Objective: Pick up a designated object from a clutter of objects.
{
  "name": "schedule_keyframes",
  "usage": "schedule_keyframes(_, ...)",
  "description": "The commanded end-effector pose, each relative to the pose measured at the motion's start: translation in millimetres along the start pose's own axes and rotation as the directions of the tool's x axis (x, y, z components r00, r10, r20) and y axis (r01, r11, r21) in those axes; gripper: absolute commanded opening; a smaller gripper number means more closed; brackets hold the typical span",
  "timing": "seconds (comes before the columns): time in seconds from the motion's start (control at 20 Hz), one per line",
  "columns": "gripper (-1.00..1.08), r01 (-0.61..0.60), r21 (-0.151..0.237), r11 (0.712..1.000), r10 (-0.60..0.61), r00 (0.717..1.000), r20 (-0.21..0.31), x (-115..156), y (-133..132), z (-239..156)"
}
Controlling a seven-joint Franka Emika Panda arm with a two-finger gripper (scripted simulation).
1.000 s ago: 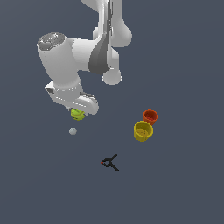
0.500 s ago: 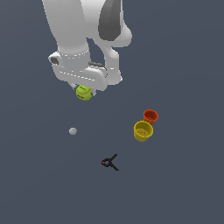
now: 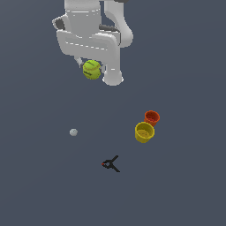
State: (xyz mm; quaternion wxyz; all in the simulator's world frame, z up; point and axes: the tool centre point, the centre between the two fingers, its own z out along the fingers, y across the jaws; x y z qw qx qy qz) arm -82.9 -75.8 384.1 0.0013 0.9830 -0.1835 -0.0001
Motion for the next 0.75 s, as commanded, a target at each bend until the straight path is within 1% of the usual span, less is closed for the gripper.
schedule_keyframes(0.0, -1.00, 0.000, 0.001, 1.000, 0.000, 1.000, 0.000, -8.3, -4.5, -17.1)
schedule_keyframes(0.35, -1.00, 0.000, 0.002, 1.000, 0.000, 1.000, 0.000, -21.4, -12.9, -45.9)
schedule_keyframes(0.7, -1.00, 0.001, 0.002, 1.000, -0.001, 1.000, 0.000, -22.5, -15.1, -51.6)
